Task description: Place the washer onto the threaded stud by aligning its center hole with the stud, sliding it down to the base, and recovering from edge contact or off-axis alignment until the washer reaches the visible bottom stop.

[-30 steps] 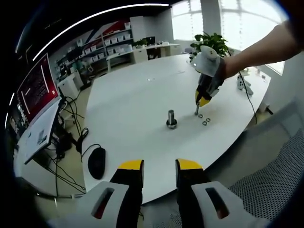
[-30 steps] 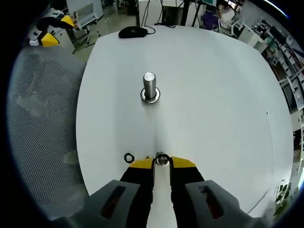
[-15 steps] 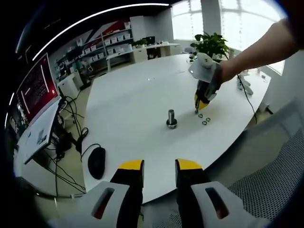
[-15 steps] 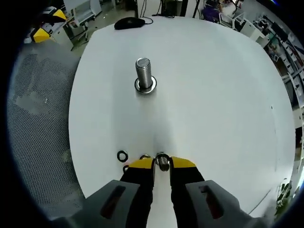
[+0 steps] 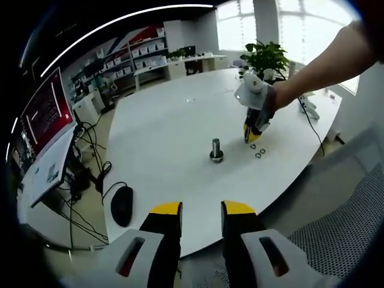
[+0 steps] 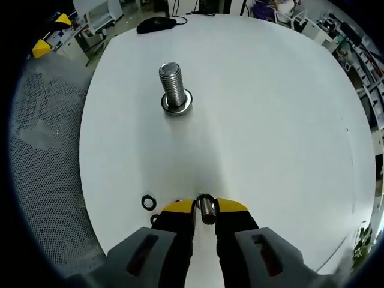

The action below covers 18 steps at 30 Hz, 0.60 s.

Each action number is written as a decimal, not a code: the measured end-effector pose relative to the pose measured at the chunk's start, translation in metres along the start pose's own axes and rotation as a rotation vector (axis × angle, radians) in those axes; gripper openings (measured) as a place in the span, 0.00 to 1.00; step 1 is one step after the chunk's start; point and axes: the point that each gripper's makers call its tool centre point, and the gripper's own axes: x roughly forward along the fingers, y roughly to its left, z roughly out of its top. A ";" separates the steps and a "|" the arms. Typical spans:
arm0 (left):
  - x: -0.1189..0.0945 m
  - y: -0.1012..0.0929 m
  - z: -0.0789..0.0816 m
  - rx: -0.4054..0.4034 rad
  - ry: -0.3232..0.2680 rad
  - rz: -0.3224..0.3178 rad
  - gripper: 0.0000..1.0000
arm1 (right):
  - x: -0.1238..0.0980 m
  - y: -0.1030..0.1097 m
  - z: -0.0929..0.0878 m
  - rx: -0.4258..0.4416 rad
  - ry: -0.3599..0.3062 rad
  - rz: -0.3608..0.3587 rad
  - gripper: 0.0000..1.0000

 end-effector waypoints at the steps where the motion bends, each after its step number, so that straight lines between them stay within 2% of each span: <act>1: 0.000 0.000 0.000 0.001 0.000 0.000 0.24 | 0.001 0.000 0.000 0.003 -0.002 -0.001 0.15; 13: 0.000 -0.001 -0.001 0.004 0.005 -0.003 0.23 | -0.001 -0.001 -0.003 0.028 -0.006 -0.007 0.18; 18: 0.000 -0.001 -0.001 0.006 0.006 -0.003 0.23 | -0.008 0.000 -0.011 0.044 -0.005 -0.011 0.19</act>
